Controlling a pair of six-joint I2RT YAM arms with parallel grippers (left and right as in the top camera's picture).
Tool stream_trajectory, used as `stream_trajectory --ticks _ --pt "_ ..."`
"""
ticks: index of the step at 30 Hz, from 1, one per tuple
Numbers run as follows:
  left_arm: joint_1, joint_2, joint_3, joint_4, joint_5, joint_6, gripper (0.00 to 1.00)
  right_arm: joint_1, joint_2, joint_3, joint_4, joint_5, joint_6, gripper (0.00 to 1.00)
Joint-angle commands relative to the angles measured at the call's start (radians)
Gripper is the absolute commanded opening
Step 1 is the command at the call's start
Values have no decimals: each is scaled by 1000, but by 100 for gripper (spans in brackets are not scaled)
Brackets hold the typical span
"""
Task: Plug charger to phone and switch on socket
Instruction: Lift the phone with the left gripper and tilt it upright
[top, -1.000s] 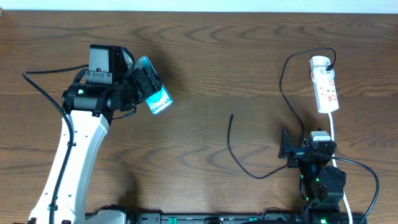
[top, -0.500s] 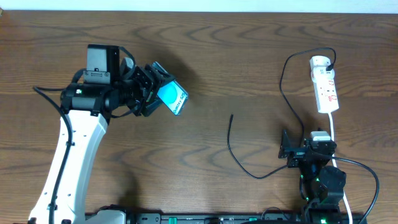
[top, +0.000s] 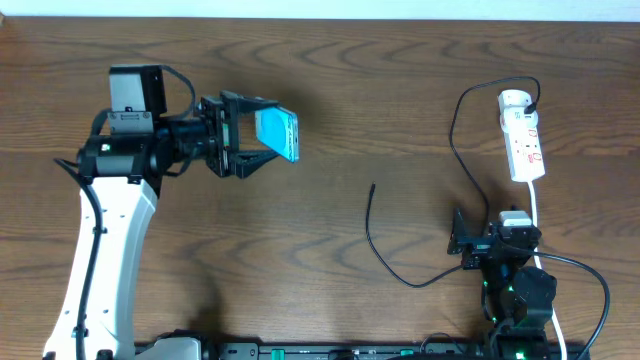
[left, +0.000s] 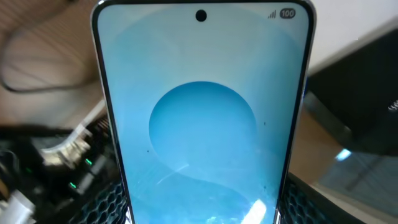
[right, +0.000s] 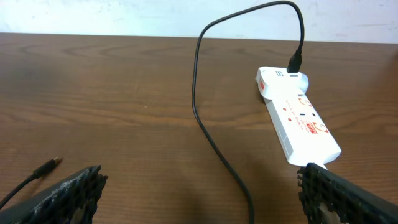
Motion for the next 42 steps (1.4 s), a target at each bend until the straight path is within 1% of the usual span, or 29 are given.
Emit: stream_trajectory --ticks 1,4,16,22,24,28,32,36,39,42 --pt "5 -11 2 46 127 -119 8 15 -2 -1 -4 8 14 99" --pt "5 -11 2 51 127 -140 8 15 -2 -1 -4 8 14 99" --pt "5 -11 2 51 106 -135 7 15 -2 -1 -4 8 14 99" --pt "5 -11 2 50 -1 -47 7 15 -2 -1 -4 8 14 99" --pt "5 -11 2 50 -37 10 7 15 -2 -1 -4 8 14 99" --pt "4 -11 2 34 -140 167 7 15 -2 -1 -4 8 14 99" --pt "4 -11 2 -50 -294 323 7 15 -2 -1 -4 8 14 99" --pt "4 -10 2 -172 -501 395 7 15 -2 -1 -5 8 14 99" --pt "4 -1 2 -249 -641 422 7 15 -2 -1 -4 8 14 99" --pt "-3 14 2 -300 -733 443 7 15 -2 -1 -4 8 14 99"
